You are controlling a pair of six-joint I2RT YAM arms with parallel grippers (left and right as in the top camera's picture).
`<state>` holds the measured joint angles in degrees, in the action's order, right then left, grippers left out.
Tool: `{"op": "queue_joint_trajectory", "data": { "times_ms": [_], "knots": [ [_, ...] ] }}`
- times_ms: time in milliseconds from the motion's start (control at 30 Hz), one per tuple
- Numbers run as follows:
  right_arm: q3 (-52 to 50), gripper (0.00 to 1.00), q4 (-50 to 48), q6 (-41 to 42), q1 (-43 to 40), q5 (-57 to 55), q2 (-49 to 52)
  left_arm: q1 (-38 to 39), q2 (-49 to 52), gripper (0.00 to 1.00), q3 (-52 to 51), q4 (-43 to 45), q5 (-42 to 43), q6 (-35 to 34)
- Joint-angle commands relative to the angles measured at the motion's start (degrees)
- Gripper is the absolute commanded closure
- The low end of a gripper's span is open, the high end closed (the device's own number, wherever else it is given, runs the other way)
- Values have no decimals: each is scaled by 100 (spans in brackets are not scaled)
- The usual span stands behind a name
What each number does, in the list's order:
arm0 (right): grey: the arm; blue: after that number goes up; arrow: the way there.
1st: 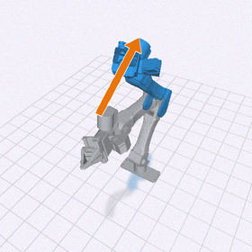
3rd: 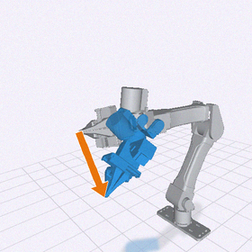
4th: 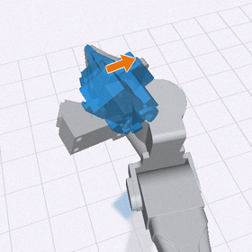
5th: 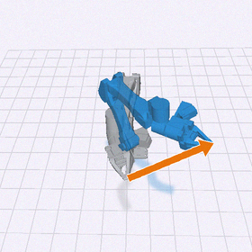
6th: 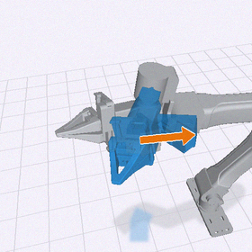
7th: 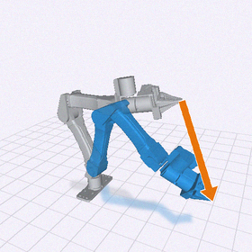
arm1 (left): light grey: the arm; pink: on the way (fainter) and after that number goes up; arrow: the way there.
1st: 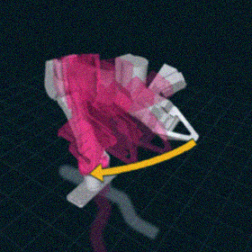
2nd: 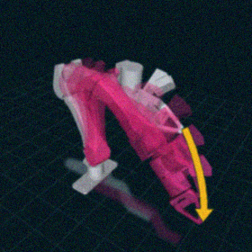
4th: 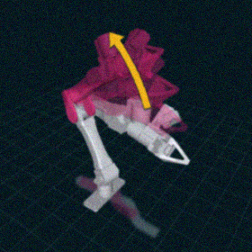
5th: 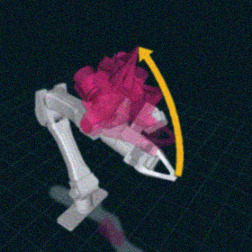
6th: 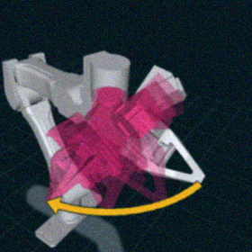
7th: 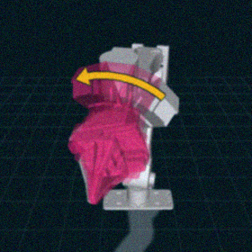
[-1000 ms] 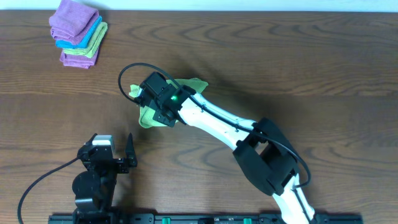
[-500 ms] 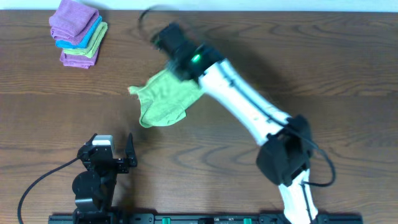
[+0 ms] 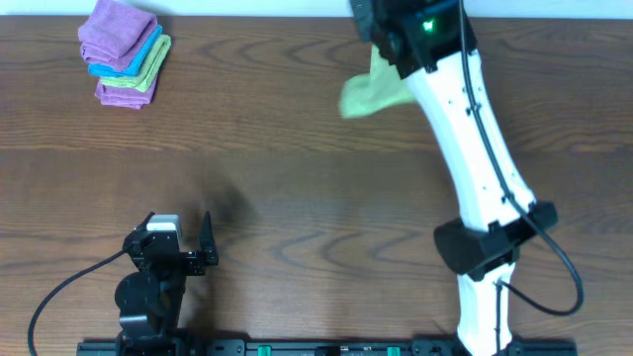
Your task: Fold the cloth
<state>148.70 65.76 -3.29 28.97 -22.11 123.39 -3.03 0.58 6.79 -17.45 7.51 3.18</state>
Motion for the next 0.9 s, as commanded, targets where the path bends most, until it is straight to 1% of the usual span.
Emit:
{"op": "queue_joint_trajectory", "data": {
  "times_ms": [0, 67, 100, 133, 167, 200, 267, 367, 500, 567, 600, 633, 700, 800, 867],
  "knots": [
    [138, 99, 415, 90, 789, 1453, -101, -37, -33, 5, -138, -33, -20, -17],
    [11, 96, 876, 87, 1257, 2129, -81, -37, -33, 5, -138, -33, -20, -17],
    [-66, 80, 1062, 63, 1451, 2426, -79, -39, -33, 5, -136, -33, -20, -17],
    [-162, 53, 1228, -68, 1644, 2684, -79, -37, -33, 5, -138, -33, -20, -17],
    [-306, 19, 1447, -365, 1917, 2802, -79, -39, -33, 4, -138, -33, -20, -17],
    [-407, 8, 1596, -573, 2122, 2653, -79, -37, -33, 4, -136, -33, -20, -17],
    [-520, 1, 1676, -535, 2345, 2050, -79, -37, -33, 5, -138, -33, -20, -17],
    [-608, 1, 1646, -264, 2347, 1287, -79, -39, -33, 5, -136, -33, -20, -17],
    [-922, 1, 1565, -107, 1812, 1224, -74, -37, -33, 5, -136, -33, -20, -17],
    [-1311, 4, 1543, 192, 1408, 1388, -55, -39, -33, 5, -138, -33, -20, -17],
    [-1617, 7, 1539, 330, 1132, 1685, -48, -37, -33, 4, -136, -33, -20, -17],
    [-1939, 12, 1499, 393, 885, 2028, -48, -37, -33, 5, -138, -33, -20, -17],
    [-2555, 18, 1335, 533, 483, 2465, -48, -37, -33, 5, -136, -33, -20, -17],
    [-3447, 25, 990, 625, 79, 2627, -48, -37, -33, 5, -136, -33, -20, -17],
    [-3864, 32, 726, 522, 39, 2618, -48, -39, -33, 5, -136, -33, -20, -17]
  ]
}}
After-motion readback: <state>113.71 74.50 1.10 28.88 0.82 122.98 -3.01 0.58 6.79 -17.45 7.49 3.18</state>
